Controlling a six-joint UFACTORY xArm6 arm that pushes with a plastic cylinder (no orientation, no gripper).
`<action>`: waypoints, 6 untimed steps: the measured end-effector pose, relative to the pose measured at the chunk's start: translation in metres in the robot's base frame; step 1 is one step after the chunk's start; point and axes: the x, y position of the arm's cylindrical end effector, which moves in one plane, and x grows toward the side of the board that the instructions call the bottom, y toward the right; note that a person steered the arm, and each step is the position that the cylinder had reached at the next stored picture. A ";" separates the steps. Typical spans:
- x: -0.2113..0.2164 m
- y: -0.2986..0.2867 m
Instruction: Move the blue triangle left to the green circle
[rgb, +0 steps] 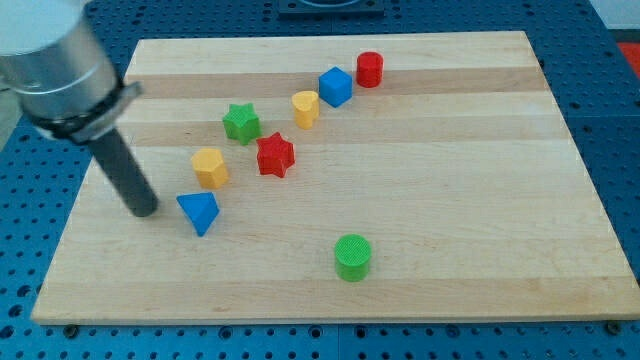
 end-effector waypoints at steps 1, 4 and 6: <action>0.000 0.039; 0.038 0.096; 0.049 0.126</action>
